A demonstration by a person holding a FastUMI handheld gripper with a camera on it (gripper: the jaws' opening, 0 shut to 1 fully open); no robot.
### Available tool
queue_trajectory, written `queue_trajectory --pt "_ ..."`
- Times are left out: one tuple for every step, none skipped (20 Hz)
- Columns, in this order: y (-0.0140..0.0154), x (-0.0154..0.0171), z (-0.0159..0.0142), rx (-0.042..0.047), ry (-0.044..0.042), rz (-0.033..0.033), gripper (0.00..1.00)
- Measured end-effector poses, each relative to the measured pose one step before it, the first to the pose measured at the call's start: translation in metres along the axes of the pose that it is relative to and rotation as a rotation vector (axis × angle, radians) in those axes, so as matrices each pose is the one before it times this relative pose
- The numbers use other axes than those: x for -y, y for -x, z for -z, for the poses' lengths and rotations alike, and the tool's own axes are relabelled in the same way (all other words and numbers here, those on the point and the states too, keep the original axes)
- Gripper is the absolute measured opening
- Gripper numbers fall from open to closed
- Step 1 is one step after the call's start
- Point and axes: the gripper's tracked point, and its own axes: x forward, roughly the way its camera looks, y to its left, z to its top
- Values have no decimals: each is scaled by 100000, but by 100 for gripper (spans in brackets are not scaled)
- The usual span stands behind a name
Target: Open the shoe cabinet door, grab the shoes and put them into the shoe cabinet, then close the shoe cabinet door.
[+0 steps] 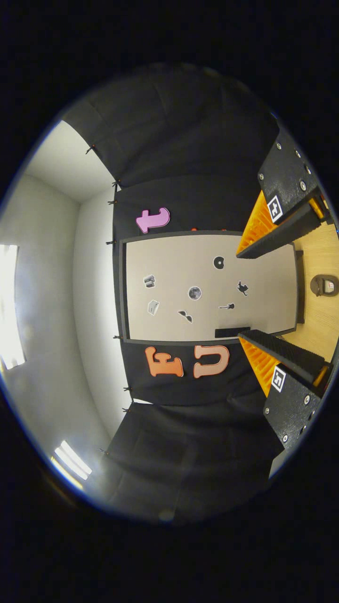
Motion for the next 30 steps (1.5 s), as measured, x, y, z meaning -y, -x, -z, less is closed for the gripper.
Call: queue_trajectory --pt "-624 -930 205 -381 17 -623 95" --pt "-814 -1061 179 -309 -390 -614 95" --pt "-743 -938 207 -120 -423 -299 95" --pt "-773 -897 259 245 -71 -124 95" --pt "-875 -743 218 -45 280 243 95" --pt "-785 -786 420 -206 315 198 95" --pt "-832 -599 290 -79 171 679 95" --pt "-766 -618 253 359 -188 973 95" --pt "-831 -683 184 72 -409 895 95" --pt "-856 -442 443 -662 -14 1153 95" --pt "-812 -403 302 -479 30 1046 95" --pt "-797 -603 220 -488 106 277 95" --pt "-872 -475 278 -537 456 495 95" --pt "-860 -355 268 -560 537 387 95" --pt "-965 -315 328 -622 250 522 95" --pt "-973 -76 484 -640 -300 1230 95" --pt "-968 -214 365 -38 -965 377 95" --pt "-1048 -395 352 -63 -1357 -46 95" --pt "-1004 -214 380 -556 -1039 -87 95" --pt "-937 -162 391 -413 -647 -157 95" --pt "-1057 -72 314 198 -47 644 95" --pt "-1140 164 314 290 1043 1165 95" --pt "-1132 -43 450 222 1813 399 94" --pt "-1118 -145 718 -1383 1172 227 94" --pt "-872 -215 655 -1403 -567 103 94" --pt "-1081 -340 369 -594 -1342 -1007 94" --pt "-980 -188 268 -176 -956 -873 93" --pt "-826 -54 309 -240 -188 -159 93" --pt "-935 0 224 -175 829 138 91" --pt "-948 -114 125 254 836 -132 90"
